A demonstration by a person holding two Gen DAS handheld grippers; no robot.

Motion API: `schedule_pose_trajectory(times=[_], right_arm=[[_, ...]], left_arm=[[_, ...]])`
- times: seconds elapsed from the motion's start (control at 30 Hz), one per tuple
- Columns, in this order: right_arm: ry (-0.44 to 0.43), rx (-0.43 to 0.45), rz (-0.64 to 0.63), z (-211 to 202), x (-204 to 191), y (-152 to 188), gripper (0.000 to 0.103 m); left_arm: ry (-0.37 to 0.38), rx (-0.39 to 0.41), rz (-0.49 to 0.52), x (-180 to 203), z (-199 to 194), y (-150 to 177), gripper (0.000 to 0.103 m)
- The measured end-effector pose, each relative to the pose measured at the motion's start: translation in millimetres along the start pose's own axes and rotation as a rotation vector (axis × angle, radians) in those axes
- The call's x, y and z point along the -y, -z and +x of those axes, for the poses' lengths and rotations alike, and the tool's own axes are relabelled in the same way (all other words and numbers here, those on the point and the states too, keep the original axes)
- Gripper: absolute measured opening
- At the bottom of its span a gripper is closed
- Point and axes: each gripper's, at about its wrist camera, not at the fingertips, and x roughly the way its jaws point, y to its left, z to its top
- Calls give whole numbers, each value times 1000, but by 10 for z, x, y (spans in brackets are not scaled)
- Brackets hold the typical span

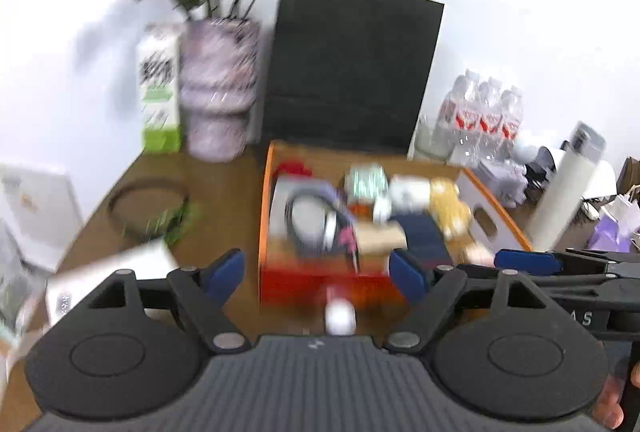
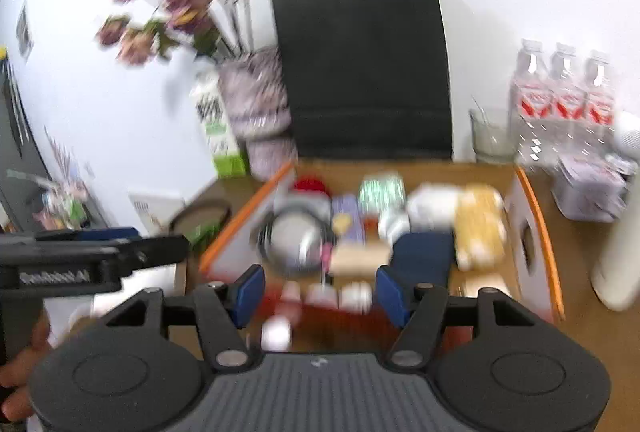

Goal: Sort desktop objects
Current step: 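Carry the orange clip and beige sponge into the box and open both tools, then grasp the black USB cable with the right tool while the left tool grasps the white cap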

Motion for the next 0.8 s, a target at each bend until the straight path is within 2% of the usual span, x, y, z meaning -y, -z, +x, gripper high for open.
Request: schedule_pose_trajectory(times=[0.17, 0.23, 0.33, 0.37, 0.43, 0.6, 0.63, 0.8], right_arm=[[24, -42, 41, -426, -91, 765, 61], [44, -55, 30, -521, -163, 1000, 61], [58, -71, 2, -574, -259, 1314, 57], [64, -74, -2, -574, -281, 1390, 55], [78, -86, -8, -525, -323, 1502, 42], [77, -87, -66, -358, -445, 1572, 38], [87, -84, -79, -334, -448, 1578, 34], [119, -65, -90, -245, -306, 1521, 26]], left_arm=[[-5, -36, -95, 29, -419, 1000, 82], [-6, -50, -68, 51, -546, 1314, 82], [-23, -38, -50, 34, -683, 1541, 82], [-17, -40, -37, 24, -699, 1574, 82], [-31, -42, -24, -6, -700, 1593, 82], [-37, -17, -15, -91, -574, 1424, 82], [-29, -10, -1, -77, -513, 1357, 82], [9, 17, 95, 79, 16, 887, 82]])
